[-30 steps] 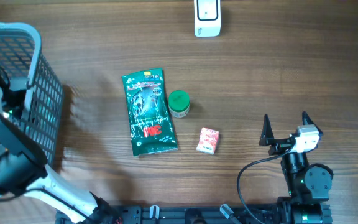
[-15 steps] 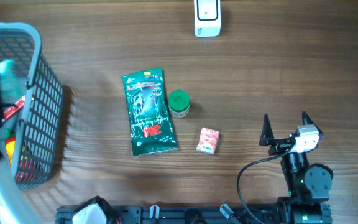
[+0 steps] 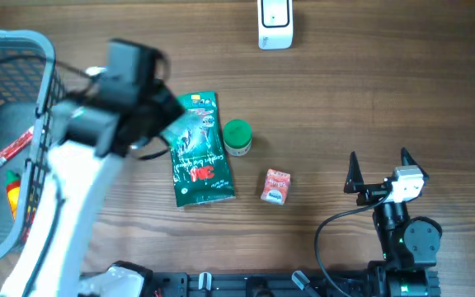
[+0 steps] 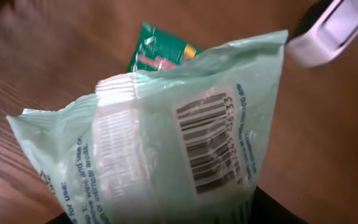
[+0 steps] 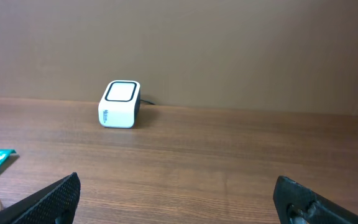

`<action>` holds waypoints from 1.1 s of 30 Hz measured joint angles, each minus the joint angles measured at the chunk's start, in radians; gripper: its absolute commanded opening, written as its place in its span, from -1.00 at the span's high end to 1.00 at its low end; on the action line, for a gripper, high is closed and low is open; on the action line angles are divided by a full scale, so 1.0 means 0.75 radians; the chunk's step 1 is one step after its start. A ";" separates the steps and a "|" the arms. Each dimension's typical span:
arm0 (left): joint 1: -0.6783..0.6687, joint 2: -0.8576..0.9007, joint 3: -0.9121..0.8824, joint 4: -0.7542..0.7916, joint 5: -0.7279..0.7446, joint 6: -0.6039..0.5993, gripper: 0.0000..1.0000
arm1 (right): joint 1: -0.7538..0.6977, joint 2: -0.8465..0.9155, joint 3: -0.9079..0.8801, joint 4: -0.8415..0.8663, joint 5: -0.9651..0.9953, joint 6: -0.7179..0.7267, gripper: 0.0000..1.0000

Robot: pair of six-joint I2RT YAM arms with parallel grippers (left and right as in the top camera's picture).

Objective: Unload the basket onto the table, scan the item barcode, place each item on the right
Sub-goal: 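Carry the wipes pack out and place it beside the jar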

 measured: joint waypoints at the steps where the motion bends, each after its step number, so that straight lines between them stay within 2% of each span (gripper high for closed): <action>1: -0.040 0.065 -0.008 0.006 -0.022 0.004 -0.08 | 0.000 -0.001 0.000 0.000 0.000 0.000 -1.00; 8: -0.155 0.524 -0.019 0.102 -0.320 0.024 -0.07 | 0.000 0.000 0.000 0.000 0.000 0.000 -0.99; 11: -0.155 0.714 -0.022 0.121 -0.340 0.042 -0.04 | 0.000 0.000 0.000 0.000 0.000 0.000 -0.99; 14: -0.161 0.867 -0.025 0.162 -0.270 0.062 -0.04 | 0.000 0.000 0.000 0.001 0.000 0.001 -1.00; 20: -0.245 0.927 -0.026 0.269 -0.138 0.105 -0.10 | 0.000 0.000 0.000 0.000 0.000 0.000 -1.00; 25: -0.381 0.928 -0.027 0.495 -0.072 0.152 -0.29 | 0.000 0.000 0.000 0.000 0.000 0.000 -0.99; 30: -0.505 0.941 -0.026 0.658 -0.033 0.193 -0.31 | 0.000 0.000 0.000 0.000 0.000 0.000 -0.99; 32: -0.549 0.943 -0.026 0.695 0.008 0.224 -0.42 | 0.000 0.000 0.000 0.000 0.000 0.000 -1.00; 33: -0.567 0.943 -0.026 0.700 0.019 0.247 -0.57 | 0.000 0.000 0.000 0.000 0.000 0.001 -0.99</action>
